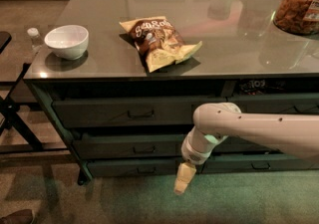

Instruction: Open middle drawer

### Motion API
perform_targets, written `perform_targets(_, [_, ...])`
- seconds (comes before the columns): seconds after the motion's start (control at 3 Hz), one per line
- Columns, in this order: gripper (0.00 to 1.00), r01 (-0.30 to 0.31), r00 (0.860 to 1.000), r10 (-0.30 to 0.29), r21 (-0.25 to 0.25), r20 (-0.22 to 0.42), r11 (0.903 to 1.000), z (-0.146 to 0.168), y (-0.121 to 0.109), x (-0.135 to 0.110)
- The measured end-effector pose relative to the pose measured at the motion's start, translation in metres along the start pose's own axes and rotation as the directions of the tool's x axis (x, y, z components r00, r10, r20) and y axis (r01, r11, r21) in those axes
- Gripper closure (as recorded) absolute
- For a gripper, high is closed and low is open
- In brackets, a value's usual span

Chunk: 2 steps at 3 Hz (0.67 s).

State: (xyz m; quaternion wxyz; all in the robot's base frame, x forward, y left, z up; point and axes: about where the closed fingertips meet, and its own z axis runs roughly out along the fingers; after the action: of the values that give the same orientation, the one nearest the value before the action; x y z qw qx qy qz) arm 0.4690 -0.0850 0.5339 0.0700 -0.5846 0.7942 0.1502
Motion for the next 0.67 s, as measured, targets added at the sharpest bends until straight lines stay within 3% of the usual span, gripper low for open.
perform_targets(0.67, [0.00,-0.008,1.000,0.008,0.005,0.019,1.0000,0.013,-0.007,-0.005])
